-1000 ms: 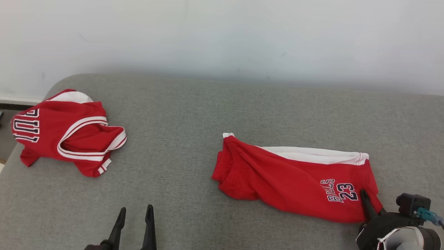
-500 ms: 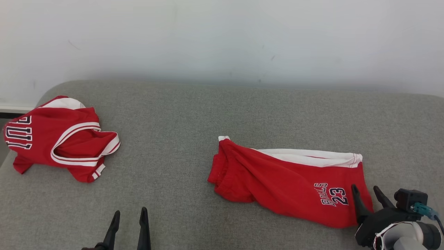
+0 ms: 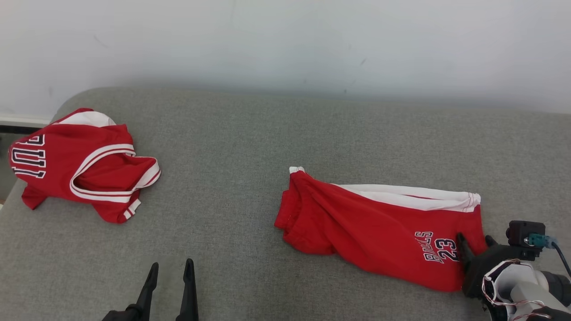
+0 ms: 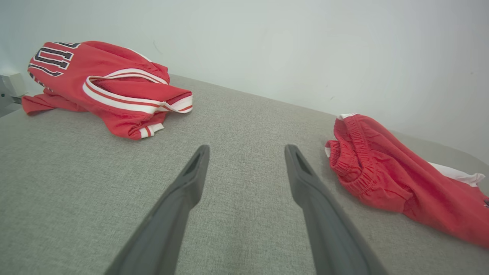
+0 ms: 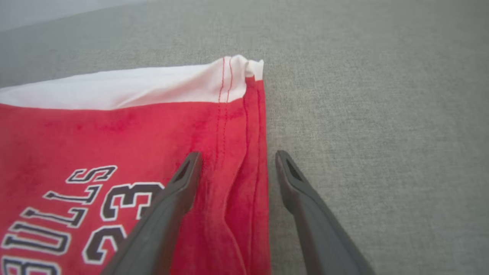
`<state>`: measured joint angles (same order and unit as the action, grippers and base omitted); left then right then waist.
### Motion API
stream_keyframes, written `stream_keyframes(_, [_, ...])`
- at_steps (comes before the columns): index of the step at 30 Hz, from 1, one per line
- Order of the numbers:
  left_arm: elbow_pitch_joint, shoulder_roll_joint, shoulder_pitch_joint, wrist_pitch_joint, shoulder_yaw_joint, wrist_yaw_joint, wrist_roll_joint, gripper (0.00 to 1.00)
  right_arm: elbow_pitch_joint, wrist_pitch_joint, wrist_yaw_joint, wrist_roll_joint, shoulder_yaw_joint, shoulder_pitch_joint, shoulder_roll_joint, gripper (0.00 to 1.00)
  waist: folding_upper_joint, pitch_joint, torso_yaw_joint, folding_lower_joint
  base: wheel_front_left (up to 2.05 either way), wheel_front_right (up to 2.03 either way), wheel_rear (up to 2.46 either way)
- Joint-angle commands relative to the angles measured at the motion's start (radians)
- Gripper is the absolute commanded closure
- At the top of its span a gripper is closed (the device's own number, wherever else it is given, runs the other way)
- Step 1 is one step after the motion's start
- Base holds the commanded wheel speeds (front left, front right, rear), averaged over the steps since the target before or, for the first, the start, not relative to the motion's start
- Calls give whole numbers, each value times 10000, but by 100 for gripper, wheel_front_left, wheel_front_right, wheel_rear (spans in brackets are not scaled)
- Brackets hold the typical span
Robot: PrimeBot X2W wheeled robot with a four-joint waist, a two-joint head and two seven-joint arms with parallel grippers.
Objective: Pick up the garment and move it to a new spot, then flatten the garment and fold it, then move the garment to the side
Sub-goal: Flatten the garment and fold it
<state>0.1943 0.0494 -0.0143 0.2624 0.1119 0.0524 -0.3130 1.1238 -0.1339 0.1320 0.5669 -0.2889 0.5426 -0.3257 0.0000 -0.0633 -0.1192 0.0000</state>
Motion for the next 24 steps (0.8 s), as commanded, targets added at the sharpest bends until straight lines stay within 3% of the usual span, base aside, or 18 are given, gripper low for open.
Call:
stream_keyframes(1, [25,18,104,25,-28,-45,-88,0,152,100,-20,68,-10,108,65,0,0,-105,-75,0,0,0,0])
stream_keyframes(5, [38,15,187,25,-39,-61,-113,0,460,404,-18,222,-194,98,280,0,0,-194,-113,0,0,0,0])
stream_keyframes(6, [45,14,181,25,-57,-57,-118,0,441,480,-18,343,-234,74,386,5,0,-209,-114,0,0,0,0])
stream_keyframes(8, [61,16,171,25,-89,-57,-119,0,287,390,6,496,-287,56,469,100,0,-234,-111,0,0,0,0])
stream_keyframes(13, [140,14,178,25,-110,-27,-67,0,287,110,3,730,-409,132,273,100,0,-206,-78,0,0,0,0])
stream_keyframes(24, [262,14,-48,25,-131,22,-72,0,660,-369,-20,1102,-303,304,-1052,100,0,89,166,0,0,0,0])
